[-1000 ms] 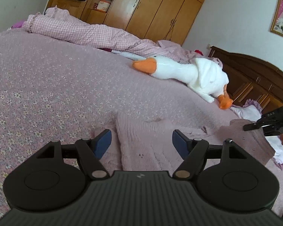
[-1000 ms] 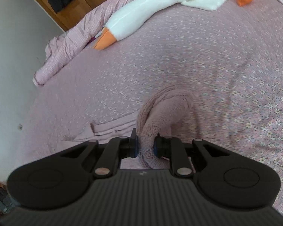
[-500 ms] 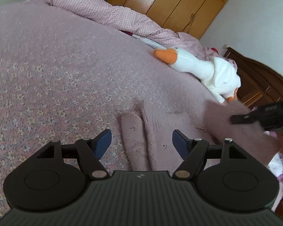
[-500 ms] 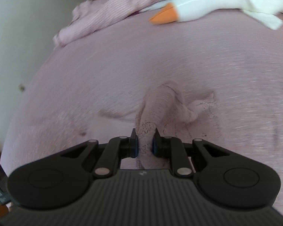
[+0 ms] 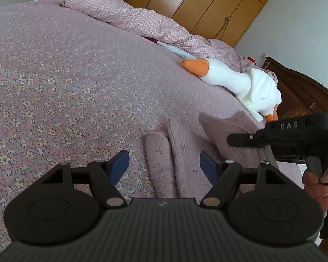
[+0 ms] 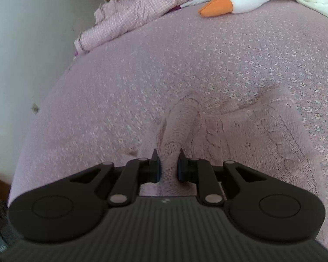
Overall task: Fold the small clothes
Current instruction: 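Lift the cardigan edge with the right tool and fold it over the rest, then open the right tool to release the folded cardigan, then move the left tool to the folded cardigan edge and close on it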
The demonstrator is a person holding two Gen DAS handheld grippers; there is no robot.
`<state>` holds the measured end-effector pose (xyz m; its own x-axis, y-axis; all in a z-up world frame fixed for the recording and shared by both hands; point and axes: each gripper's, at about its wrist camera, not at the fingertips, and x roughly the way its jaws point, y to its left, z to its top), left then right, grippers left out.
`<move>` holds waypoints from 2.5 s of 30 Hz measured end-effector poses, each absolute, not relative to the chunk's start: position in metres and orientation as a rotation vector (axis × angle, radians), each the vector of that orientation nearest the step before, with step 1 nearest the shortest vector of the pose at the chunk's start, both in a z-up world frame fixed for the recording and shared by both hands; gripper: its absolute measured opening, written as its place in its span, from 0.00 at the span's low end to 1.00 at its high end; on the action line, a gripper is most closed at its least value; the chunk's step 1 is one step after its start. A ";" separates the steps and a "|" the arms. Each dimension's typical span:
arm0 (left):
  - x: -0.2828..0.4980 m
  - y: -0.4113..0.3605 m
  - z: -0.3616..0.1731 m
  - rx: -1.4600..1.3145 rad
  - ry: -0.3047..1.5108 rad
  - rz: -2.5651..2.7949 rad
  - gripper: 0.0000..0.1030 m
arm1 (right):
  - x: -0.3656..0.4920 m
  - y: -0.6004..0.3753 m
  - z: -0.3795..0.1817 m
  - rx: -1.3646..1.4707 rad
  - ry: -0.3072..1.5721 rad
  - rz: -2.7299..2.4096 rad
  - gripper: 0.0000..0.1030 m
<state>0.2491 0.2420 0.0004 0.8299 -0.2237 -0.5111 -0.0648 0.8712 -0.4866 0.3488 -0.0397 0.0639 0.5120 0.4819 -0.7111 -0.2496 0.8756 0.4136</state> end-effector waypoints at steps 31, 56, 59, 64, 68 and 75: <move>0.244 0.236 0.000 -0.505 0.616 -0.070 0.75 | 0.327 -0.046 0.067 0.343 0.841 0.593 0.28; 0.184 0.174 -0.007 -0.553 0.579 -0.135 0.65 | 0.190 -0.153 -0.017 -0.087 0.485 0.369 0.56; 0.177 0.172 0.002 -0.527 0.529 -0.115 0.65 | 0.193 -0.153 -0.018 -0.081 0.477 0.352 0.56; 0.181 0.170 0.001 -0.565 0.553 -0.199 0.55 | 0.193 -0.157 -0.023 -0.060 0.490 0.364 0.56; 0.186 0.166 -0.008 -0.544 0.597 -0.147 0.57 | 0.197 -0.161 -0.023 -0.028 0.507 0.374 0.56; 0.191 0.160 -0.014 -0.543 0.579 -0.184 0.48 | 0.197 -0.159 -0.026 -0.022 0.510 0.375 0.56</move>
<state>0.1912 0.1604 -0.0139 0.8254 -0.3132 -0.4697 0.0160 0.8446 -0.5351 0.1968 -0.1589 -0.0256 0.8063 0.3454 -0.4801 -0.3561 0.9316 0.0722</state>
